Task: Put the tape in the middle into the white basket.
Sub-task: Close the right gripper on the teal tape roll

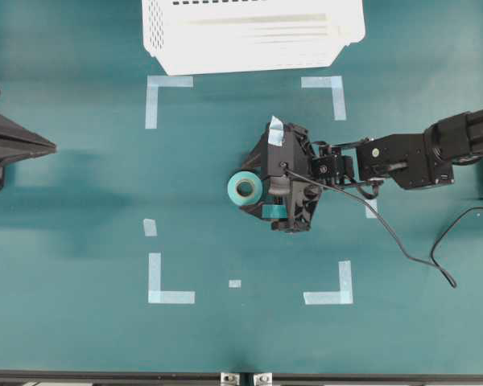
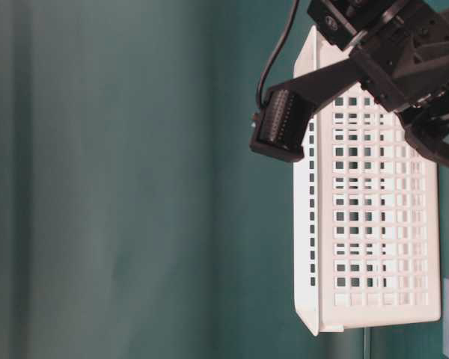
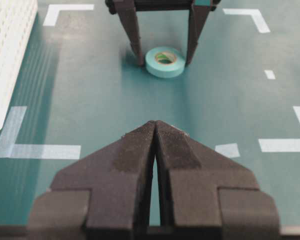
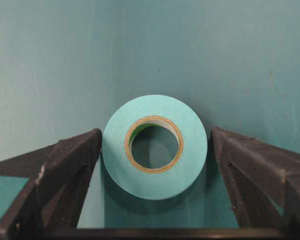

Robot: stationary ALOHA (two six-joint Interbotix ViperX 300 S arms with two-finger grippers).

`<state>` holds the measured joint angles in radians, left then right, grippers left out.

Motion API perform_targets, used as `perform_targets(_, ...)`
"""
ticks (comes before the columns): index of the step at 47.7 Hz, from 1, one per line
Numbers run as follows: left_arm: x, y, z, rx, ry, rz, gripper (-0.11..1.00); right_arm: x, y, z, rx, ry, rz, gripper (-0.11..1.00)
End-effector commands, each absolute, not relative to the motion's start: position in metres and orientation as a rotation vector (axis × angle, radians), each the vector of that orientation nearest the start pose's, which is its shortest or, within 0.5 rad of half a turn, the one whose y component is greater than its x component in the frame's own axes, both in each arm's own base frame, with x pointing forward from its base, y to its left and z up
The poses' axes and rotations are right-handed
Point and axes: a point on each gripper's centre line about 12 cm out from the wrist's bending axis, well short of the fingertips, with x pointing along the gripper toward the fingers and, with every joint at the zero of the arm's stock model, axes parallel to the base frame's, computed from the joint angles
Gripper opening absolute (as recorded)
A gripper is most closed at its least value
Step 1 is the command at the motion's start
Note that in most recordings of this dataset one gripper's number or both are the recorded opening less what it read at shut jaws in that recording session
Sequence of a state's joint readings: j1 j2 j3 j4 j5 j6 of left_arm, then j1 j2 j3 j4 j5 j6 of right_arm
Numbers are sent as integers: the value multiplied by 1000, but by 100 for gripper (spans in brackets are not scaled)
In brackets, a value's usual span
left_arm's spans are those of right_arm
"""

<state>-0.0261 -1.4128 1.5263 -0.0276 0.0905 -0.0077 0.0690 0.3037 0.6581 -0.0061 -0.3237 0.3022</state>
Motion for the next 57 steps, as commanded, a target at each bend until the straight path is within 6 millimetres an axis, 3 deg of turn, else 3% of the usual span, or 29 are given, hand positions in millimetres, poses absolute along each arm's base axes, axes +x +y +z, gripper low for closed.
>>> perform_targets(1,128,-3,180,-33,192,-20,-11,418,30,90,267,610,-19,99)
perform_targets(35,128,-3,180,-32,191,-22,-11,415,30,86,265,649,-25,97)
perform_targets(38,128,-3,180,-33,192,-20,-11,416,30,87,265,649,-25,92)
perform_targets(44,128,-3,180,-32,192,-22,-11,420,31,90,264,651,-26,67)
perform_targets(57,128,-3,180,-33,191,-22,-11,421,31,90,262,684,-31,67)
